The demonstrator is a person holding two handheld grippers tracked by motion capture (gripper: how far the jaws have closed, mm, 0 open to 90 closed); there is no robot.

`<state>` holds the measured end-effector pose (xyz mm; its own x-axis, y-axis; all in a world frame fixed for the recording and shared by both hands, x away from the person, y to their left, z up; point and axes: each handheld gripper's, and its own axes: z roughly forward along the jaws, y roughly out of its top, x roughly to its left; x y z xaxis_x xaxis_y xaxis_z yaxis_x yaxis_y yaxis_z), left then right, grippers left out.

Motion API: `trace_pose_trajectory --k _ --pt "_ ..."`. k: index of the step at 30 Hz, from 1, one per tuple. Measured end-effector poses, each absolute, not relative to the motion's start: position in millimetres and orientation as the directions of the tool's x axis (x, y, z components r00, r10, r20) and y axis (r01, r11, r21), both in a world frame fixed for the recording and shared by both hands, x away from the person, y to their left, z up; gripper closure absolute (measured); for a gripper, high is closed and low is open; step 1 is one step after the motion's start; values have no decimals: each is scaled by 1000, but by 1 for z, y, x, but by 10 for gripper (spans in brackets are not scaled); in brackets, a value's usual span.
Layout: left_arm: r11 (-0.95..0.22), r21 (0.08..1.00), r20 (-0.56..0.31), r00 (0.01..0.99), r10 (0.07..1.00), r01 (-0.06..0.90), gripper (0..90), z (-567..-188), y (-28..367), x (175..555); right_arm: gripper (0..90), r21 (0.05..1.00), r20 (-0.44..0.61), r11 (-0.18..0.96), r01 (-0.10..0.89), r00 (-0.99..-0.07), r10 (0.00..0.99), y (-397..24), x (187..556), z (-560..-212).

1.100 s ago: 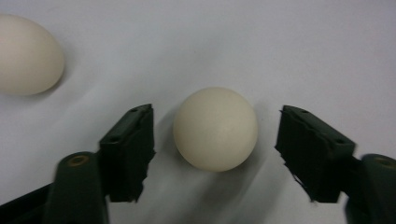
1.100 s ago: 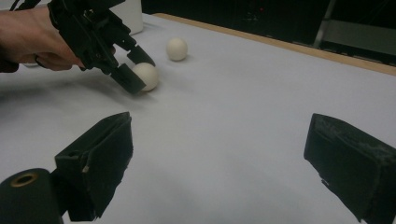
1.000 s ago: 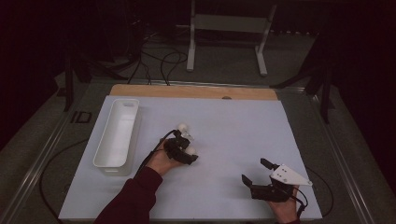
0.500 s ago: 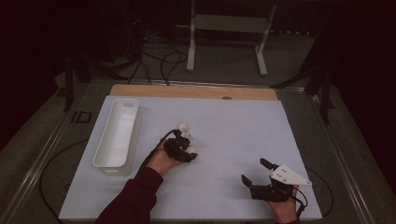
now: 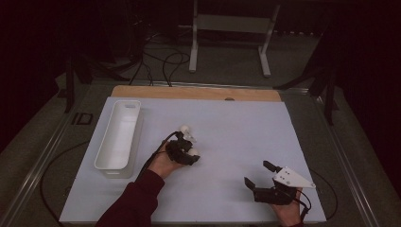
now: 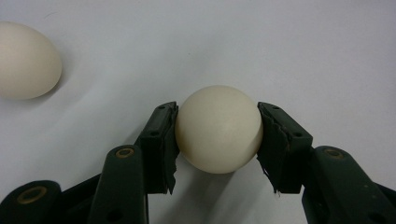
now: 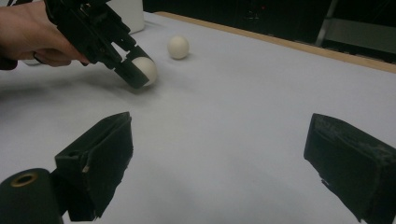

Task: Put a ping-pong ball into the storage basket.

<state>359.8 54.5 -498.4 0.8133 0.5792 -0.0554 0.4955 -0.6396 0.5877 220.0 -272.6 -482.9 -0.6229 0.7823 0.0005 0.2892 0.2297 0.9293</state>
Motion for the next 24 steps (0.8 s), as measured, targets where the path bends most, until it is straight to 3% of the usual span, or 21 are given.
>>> trace_pose_trajectory --k 24 --pt "-624 629 -39 821 570 463 509 -477 62 350 79 930 2 227 289 -622 783 -274 220 -483"
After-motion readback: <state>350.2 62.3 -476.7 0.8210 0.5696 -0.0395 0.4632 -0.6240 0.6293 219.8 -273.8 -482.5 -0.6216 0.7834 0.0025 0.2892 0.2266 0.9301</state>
